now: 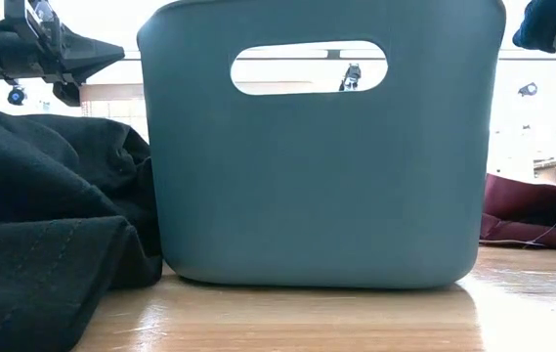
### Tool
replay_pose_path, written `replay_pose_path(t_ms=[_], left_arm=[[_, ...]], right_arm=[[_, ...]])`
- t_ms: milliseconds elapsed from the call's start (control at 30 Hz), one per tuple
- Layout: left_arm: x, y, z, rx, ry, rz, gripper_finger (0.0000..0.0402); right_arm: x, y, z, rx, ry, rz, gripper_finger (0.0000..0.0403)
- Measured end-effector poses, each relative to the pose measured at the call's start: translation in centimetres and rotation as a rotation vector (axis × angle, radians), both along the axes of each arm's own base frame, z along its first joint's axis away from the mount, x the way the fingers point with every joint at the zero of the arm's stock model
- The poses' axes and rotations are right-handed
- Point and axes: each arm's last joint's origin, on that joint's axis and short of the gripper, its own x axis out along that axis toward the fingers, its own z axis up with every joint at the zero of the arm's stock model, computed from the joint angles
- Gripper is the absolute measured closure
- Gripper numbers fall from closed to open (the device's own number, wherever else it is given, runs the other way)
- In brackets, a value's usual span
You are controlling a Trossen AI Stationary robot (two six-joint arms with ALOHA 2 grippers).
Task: Pick & Place Cloths
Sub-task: Put the blue boxers into the transparent bin
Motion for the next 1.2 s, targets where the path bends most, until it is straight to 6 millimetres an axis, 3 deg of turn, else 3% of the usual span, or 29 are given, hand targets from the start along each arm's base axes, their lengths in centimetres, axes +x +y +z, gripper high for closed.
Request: replay_pose_path(t_ms=[200, 567, 800, 1000, 1200], left_arm=[[0.0, 0.0, 0.0, 0.0, 0.005, 0.0, 0.0378], [0.0, 0.0, -0.1, -0.001, 0.006, 0.0, 0.0378], [0.0, 0.0, -0.1, -0.001, 0.009, 0.0, 0.0378], [0.0, 0.0, -0.1, -0.001, 0.013, 0.0, 0.0378], [0.0, 0.0, -0.1, -0.001, 0.013, -0.001, 0.0378]], right_arm=[[2.0, 0.5, 0.0, -0.006, -0.18, 0.027, 0.0235], [5.7, 1.8, -3.9, -0.097, -0.198, 0.194, 0.026], [5.4, 1.6, -3.5, -0.082, -0.178, 0.146, 0.0285], [4.8, 1.3, -1.8, -0.038, -0.233, 0.142, 0.0305], [5.0, 1.3, -1.9, -0.035, -0.216, 0.141, 0.0299]])
